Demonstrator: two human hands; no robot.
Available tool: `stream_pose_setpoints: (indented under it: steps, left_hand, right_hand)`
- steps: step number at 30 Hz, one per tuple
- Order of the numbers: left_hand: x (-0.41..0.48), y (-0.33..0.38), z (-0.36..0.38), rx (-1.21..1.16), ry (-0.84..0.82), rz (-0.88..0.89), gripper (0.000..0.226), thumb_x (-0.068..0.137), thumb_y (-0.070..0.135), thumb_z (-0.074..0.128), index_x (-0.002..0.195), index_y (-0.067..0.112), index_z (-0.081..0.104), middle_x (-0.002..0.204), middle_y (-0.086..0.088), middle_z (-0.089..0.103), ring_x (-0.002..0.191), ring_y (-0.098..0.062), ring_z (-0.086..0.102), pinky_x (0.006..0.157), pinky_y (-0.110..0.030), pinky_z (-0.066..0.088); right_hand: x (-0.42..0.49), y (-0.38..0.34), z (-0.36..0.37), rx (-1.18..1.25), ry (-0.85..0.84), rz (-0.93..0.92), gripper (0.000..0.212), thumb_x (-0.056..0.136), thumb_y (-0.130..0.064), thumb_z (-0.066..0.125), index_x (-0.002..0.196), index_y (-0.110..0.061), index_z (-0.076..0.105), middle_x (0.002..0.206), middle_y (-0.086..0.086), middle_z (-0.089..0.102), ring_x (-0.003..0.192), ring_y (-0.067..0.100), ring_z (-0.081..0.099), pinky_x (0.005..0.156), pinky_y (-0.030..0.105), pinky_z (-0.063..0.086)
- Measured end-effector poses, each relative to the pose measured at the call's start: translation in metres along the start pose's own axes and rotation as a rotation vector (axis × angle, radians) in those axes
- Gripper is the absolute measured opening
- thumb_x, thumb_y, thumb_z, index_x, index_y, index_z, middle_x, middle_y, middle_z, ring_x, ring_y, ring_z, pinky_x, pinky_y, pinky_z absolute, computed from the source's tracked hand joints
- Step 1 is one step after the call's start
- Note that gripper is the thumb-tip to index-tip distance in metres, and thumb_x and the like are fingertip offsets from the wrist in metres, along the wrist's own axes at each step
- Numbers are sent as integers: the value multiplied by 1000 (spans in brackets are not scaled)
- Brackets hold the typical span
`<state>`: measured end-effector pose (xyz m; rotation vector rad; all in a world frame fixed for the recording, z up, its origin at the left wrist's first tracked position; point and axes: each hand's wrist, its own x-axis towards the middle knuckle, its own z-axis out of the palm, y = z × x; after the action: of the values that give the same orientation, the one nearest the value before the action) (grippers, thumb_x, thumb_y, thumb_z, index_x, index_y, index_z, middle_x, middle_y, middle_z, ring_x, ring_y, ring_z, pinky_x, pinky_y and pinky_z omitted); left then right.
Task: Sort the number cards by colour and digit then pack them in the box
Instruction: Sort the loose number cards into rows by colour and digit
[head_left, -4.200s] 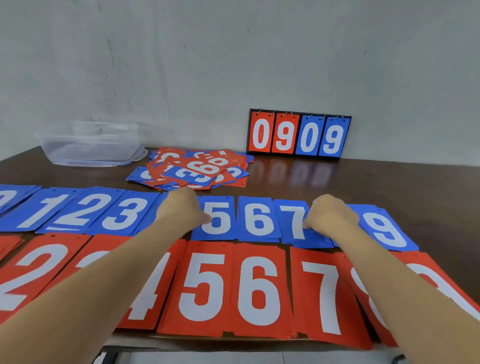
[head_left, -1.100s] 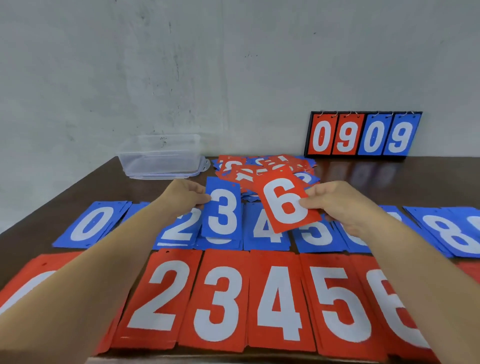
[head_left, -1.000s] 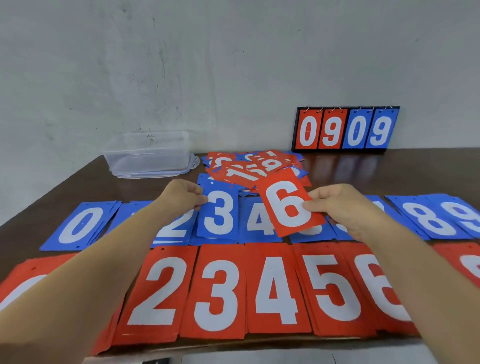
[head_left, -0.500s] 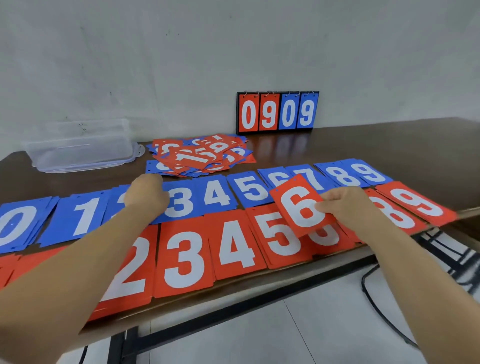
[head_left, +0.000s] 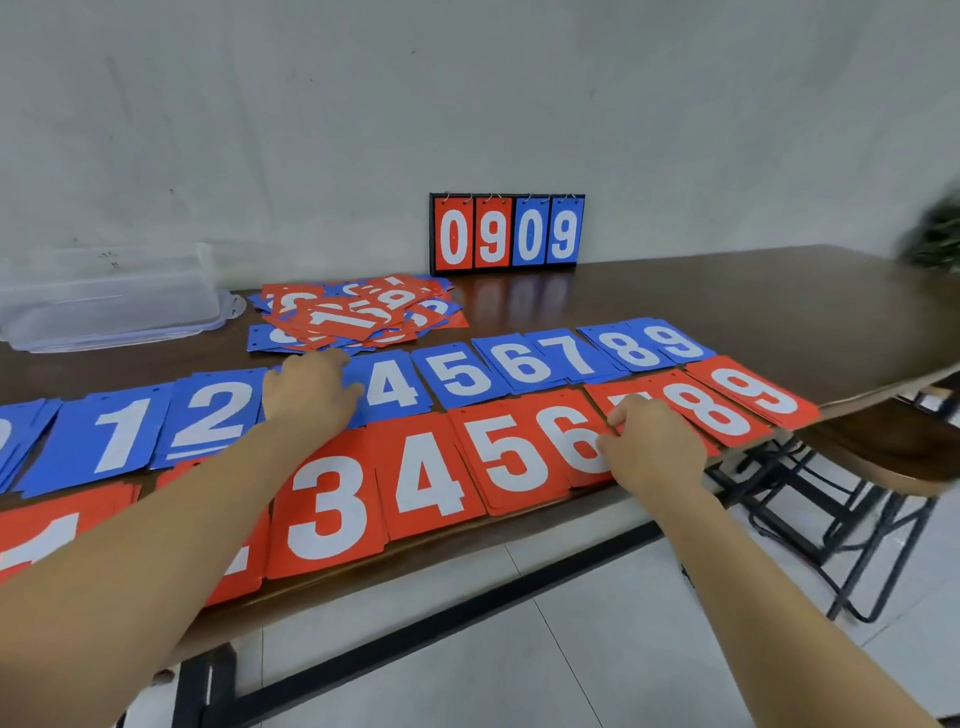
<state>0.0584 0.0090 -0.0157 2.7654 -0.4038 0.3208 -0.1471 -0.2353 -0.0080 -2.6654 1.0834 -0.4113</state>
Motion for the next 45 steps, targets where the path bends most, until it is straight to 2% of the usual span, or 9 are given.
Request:
stream_pose_setpoints:
  steps: [12,17,21,26,29,33,38,41,45]
  left_hand:
    - [13,1,-7,-9,12,56,46,95,36,57,137,20,49,130,0,59,122,-23,51,106,-42,31]
    - [33,-8,-9,23,19,23,43,96,39,54,135,23,50,126,3,62,121,-20,52,104,-39,30]
    - [56,-22,-10,17,42,-18,30,95,37,54,121,23,58,116,2,64,115,-21,55,99,-37,31]
    - [85,-49,-13,12,50,-146,35,94,43,54,121,22,59,118,3,64,112,-19,56,97,-35,32]
    - [97,-64,-10,-9,34,-233,42,92,47,57,126,22,56,121,3,64,115,-19,56,101,-36,31]
    - [119,-62,1,-98,17,-309,52,84,58,60,121,21,58,117,2,64,111,-21,57,99,-37,38]
    - [151,-50,17,-54,-78,-434,91,59,88,53,123,24,55,121,-3,57,119,-27,49,100,-42,39]
    - [164,-45,25,48,-163,-467,105,56,91,52,135,23,46,138,-8,44,131,-31,37,106,-44,31]
    - [175,-47,29,32,-203,-511,110,52,87,64,138,23,39,141,-10,39,135,-31,32,108,-46,28]
  right_hand:
    - [31,-70,3,165,15,-202,16,94,-23,55,109,-23,62,107,-6,65,95,16,61,73,29,48]
    - [65,-128,10,124,-16,-319,10,94,-21,56,94,-19,65,96,-2,68,87,20,62,67,30,47]
    - [103,-164,28,93,-57,-376,10,94,-28,56,99,-25,65,99,-6,66,90,17,60,65,28,41]
    - [160,-194,59,62,-171,-376,15,93,-32,58,95,-21,68,93,-2,67,83,18,63,61,28,45]
    - [186,-212,76,81,-231,-363,20,92,-34,59,87,-16,66,82,1,63,76,19,61,57,27,43]
    - [207,-244,96,177,-230,-401,21,92,-32,59,89,-14,70,88,3,67,82,20,63,67,32,53]
    - [209,-283,113,335,-217,-453,24,90,-10,54,109,-6,67,113,12,66,104,29,62,85,42,54]
    - [215,-295,121,347,-228,-458,29,90,-5,50,114,-8,65,119,10,64,107,28,61,85,41,53]
    - [228,-308,135,436,-340,-509,40,92,-9,48,131,-17,53,127,1,59,119,23,54,95,37,47]
